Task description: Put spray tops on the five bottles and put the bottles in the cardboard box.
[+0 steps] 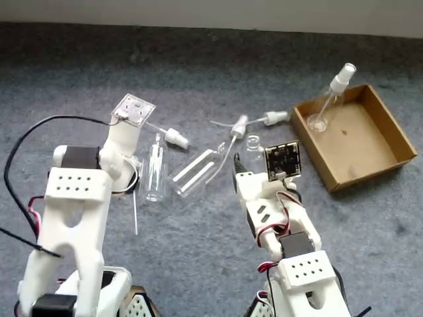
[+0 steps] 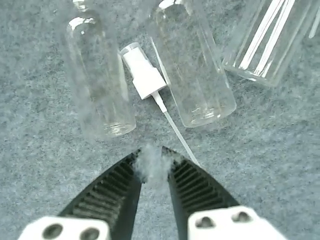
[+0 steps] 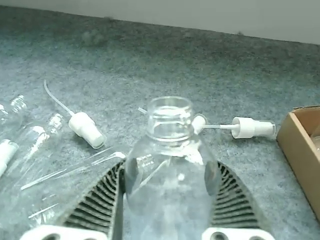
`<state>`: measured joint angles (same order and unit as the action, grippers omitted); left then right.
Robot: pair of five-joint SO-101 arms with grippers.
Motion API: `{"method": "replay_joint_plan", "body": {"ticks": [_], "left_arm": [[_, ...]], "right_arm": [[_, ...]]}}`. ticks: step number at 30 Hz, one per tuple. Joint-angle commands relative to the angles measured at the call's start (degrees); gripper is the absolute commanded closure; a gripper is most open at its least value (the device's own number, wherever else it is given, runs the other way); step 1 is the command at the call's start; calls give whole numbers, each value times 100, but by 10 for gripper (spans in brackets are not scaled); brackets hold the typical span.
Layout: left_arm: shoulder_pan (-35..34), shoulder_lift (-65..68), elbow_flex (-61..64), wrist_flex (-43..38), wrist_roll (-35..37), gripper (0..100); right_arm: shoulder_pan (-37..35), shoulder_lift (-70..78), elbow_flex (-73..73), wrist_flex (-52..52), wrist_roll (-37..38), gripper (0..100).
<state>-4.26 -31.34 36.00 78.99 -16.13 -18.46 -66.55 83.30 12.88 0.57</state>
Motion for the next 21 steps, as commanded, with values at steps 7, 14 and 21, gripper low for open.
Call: {"method": "replay_joint_plan", "body": {"ticks": [7,14,21], "left_arm": [[145,2176,-1886,-9,695,995],[154,3582,-2730,-18,1125,873],[145,4409,-3178,-18,1160,888]], "right_arm": [[-84,-110,-22,-207,-53,896],[-84,-110,-4,-207,-53,896],[-84,-110,154,-207,-53,896]]}}
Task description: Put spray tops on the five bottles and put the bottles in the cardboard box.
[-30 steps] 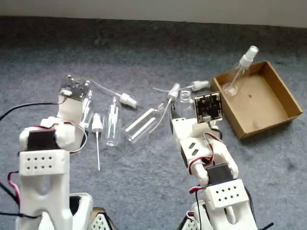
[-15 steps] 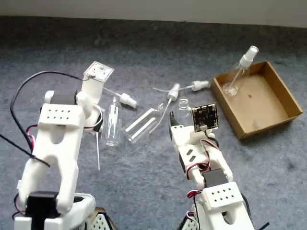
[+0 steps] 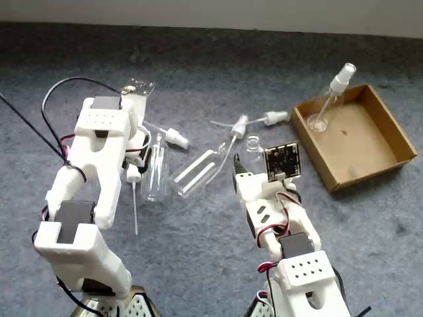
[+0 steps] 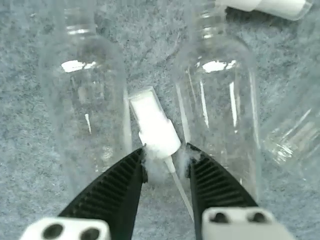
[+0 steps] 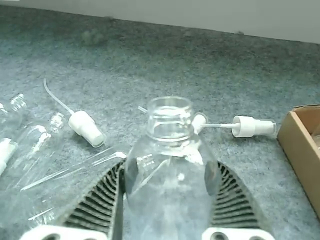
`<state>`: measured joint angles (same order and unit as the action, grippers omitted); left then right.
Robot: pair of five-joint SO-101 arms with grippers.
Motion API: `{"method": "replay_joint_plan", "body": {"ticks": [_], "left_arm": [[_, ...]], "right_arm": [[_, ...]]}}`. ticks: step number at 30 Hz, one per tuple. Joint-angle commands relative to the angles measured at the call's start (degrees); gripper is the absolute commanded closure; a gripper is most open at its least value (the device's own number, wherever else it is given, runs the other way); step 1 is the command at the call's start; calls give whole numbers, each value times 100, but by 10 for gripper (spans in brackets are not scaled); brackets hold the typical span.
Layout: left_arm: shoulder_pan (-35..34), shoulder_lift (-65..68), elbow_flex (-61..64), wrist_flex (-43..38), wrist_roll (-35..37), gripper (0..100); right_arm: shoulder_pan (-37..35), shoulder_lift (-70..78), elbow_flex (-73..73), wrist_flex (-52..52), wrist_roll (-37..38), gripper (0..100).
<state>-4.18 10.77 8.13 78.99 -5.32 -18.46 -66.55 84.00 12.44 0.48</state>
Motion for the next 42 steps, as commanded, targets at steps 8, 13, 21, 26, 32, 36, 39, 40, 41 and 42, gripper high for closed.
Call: {"method": "replay_joint_plan", "body": {"ticks": [8,13,21,26,32,36,39,40,41,42], "left_arm": [[101,558,-365,-220,62,886],[101,576,-374,-220,70,884],[119,593,-242,-229,264,883],[136,593,-207,-378,413,844],[119,593,-198,-378,422,831],[101,593,-84,-404,422,836],[101,593,127,-422,422,835],[92,593,163,-431,422,835],[92,593,198,-457,422,835],[84,593,215,-501,422,835]], "right_arm": [[-84,-110,189,-163,-44,896],[-84,-110,189,-163,-44,896],[-84,-110,189,-163,-44,896],[-84,-110,189,-163,-44,896],[-84,-110,189,-163,-44,896],[-84,-110,189,-163,-44,896],[-84,-110,198,-163,-44,896],[-84,-110,198,-163,-44,896],[-84,-110,198,-163,-44,896],[-84,-110,198,-163,-44,896]]}}
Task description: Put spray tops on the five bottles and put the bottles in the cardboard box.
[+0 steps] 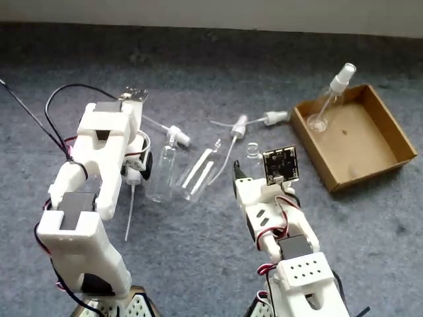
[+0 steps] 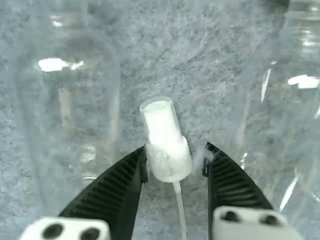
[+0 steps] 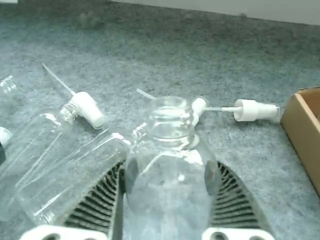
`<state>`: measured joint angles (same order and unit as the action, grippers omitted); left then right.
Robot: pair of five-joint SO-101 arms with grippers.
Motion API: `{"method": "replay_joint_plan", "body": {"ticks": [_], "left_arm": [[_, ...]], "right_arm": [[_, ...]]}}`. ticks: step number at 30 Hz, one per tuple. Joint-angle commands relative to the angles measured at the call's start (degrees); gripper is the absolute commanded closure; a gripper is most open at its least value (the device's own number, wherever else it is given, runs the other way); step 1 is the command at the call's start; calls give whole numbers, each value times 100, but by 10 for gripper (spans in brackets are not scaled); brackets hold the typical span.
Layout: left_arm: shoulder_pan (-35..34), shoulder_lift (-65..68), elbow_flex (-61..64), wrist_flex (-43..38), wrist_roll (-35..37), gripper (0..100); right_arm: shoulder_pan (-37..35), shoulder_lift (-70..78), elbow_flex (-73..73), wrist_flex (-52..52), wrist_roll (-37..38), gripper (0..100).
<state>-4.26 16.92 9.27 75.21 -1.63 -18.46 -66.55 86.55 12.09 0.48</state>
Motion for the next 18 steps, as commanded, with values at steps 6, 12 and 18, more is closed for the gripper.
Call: {"method": "replay_joint_plan", "body": {"ticks": [6,12,18], "left_arm": [[-92,-22,127,-167,44,838],[-84,-22,119,-149,35,840],[-75,-22,127,-132,35,951]], "right_arm": [[-84,-110,-57,-127,-44,896],[-84,-110,-57,-127,-44,896],[-84,-110,-57,-127,-44,896]]}}
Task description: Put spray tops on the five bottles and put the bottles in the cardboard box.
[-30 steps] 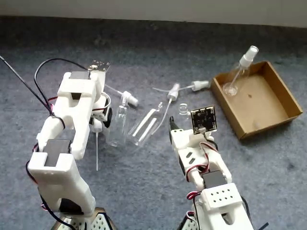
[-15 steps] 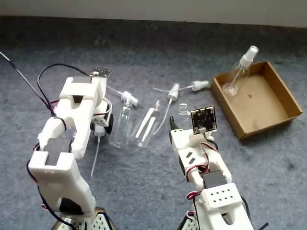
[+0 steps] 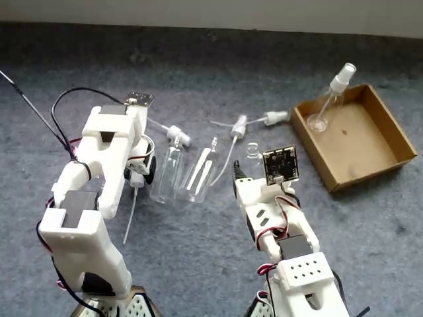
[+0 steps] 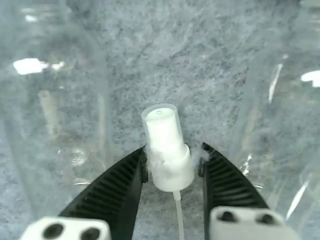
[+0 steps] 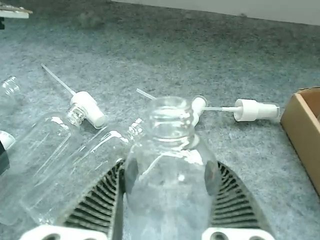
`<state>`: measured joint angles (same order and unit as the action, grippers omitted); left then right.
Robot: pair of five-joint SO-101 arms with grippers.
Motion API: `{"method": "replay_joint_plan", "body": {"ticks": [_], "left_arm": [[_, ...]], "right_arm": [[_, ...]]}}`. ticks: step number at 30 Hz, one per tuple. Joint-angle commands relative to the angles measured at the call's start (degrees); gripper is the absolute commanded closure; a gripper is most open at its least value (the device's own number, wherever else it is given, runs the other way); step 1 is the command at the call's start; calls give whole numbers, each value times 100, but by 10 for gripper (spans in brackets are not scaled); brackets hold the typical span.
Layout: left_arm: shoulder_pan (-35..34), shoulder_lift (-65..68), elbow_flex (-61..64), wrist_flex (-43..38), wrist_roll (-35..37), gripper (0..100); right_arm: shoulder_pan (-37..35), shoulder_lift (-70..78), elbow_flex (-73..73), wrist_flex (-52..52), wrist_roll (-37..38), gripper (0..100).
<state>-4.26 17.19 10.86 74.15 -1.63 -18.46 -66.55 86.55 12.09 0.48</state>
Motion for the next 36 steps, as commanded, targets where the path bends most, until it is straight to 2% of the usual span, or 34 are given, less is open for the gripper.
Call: {"method": "replay_joint_plan", "body": {"ticks": [1,12,23,36], "left_arm": [[-75,-48,-31,-26,35,973],[4,-171,-198,35,35,995],[840,-1068,-1279,1600,35,995],[875,-2897,-1859,1618,35,995]], "right_arm": [[-84,-110,-57,-127,-44,896],[-84,-110,-57,-127,-44,896],[-84,-110,-57,-127,-44,896],[-92,-110,-66,-127,-44,896]]}}
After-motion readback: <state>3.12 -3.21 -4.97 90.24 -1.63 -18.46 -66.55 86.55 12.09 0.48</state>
